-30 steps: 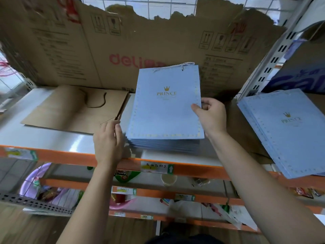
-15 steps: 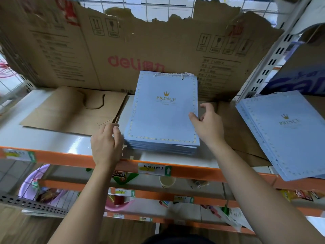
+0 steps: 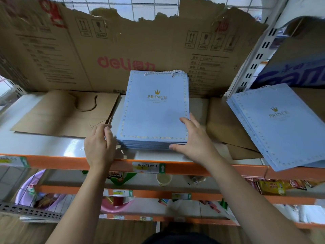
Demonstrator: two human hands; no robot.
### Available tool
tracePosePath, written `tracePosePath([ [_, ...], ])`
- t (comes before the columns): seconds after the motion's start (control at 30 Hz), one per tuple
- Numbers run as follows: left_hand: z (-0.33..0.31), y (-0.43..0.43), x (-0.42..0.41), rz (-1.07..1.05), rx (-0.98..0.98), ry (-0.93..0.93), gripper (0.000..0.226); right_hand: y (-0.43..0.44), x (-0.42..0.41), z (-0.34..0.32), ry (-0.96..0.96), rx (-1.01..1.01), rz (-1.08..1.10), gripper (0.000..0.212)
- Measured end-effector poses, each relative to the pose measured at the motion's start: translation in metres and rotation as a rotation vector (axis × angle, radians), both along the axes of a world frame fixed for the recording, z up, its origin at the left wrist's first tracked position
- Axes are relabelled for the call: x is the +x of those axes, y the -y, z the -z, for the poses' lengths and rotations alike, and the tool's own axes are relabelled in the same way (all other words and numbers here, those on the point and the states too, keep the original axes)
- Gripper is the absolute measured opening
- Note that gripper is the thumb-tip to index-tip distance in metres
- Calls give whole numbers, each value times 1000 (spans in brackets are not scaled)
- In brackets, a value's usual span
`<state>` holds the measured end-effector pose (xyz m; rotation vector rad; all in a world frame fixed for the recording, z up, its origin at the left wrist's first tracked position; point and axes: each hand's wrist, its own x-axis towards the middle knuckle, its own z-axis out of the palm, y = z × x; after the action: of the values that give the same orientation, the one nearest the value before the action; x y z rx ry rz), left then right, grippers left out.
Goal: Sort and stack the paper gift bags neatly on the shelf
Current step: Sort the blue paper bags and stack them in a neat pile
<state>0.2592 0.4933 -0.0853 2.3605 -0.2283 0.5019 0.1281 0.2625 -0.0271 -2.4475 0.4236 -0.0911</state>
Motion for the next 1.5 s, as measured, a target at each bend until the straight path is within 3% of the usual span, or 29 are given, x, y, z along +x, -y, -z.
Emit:
tracePosePath([
  [0.27, -10, 6, -7, 153, -23, 100, 41, -9, 6, 3, -23, -43, 2, 100],
  [0.37, -23, 19, -10, 219, 60, 192, 37, 2, 1, 1, 8, 16, -32, 96],
  [0.47, -37, 42, -8, 272, 129, 245, 34, 22, -9, -5, 63, 55, 17, 82],
  [0.63, -54, 106, -20, 371, 184, 197, 37, 80, -34, -12, 163, -67, 189, 56],
  [0.8, -59, 173, -44, 504, 289, 197, 42, 160, -74, -16, 183, -129, 337, 45],
  [1.13, -53, 270, -110, 620, 308, 55, 23, 286, -144, -13, -64, -141, 542, 84],
  [1.27, -50, 288, -130, 613, 314, -12, 35, 301, -144, -7, -96, -246, 507, 88],
  [1.5, -39, 297, -156, 555, 291, -95, 40, 306, -146, -3, -58, -85, 539, 97],
])
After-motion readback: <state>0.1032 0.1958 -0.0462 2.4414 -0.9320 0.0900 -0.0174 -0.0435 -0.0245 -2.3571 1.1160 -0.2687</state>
